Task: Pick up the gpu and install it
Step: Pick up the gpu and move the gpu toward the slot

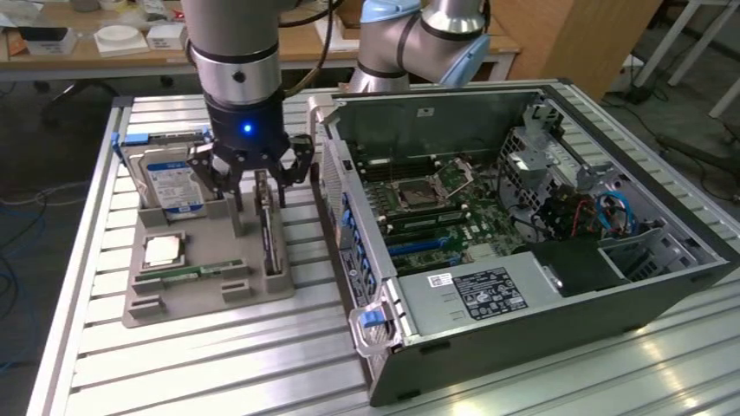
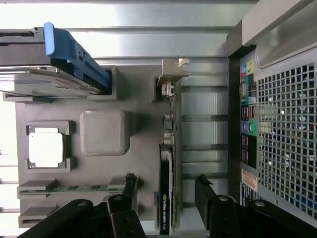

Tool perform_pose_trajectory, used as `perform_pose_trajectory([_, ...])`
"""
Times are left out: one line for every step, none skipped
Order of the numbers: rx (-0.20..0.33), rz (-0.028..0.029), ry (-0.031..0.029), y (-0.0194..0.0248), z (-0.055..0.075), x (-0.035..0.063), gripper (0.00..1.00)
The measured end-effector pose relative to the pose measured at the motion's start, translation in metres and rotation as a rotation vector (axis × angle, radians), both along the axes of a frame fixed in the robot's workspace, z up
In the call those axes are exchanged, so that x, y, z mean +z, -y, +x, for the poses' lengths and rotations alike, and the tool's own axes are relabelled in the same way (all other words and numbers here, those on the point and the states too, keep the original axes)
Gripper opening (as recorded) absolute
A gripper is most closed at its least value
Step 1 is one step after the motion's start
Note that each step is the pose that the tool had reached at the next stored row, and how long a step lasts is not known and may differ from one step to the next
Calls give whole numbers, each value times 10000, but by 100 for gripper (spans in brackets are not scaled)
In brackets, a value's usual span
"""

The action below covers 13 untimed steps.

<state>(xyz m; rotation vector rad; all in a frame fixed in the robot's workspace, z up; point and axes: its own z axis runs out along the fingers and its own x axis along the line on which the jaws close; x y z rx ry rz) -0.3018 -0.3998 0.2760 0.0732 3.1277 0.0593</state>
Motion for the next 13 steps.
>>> perform_pose_trajectory([-4, -1, -1, 0, 0, -18, 59])
perform_pose_trajectory([-9, -1, -1, 0, 0, -36, 59])
perform_pose_trajectory([-12, 0, 0, 0, 0, -54, 59])
perform_pose_trajectory([-17, 0, 0, 0, 0, -73, 59])
perform_pose_trajectory([-23, -1, -2, 0, 0, -90, 59])
perform_pose_trajectory([-28, 0, -1, 0, 0, -109, 59])
perform_pose_trajectory([-38, 0, -1, 0, 0, -127, 59])
perform_pose_trajectory([-60, 0, -1, 0, 0, -145, 59])
perform_pose_trajectory([-97, 0, -2, 1, 0, -163, 59])
perform_pose_trajectory([-141, 0, -1, 1, 0, -181, 59])
perform_pose_trajectory([-189, 0, 0, 0, 0, -201, 59])
perform_pose_trajectory([-242, 0, 0, 1, 0, -219, 59])
perform_pose_trajectory([-325, -1, 0, 0, 0, -236, 59])
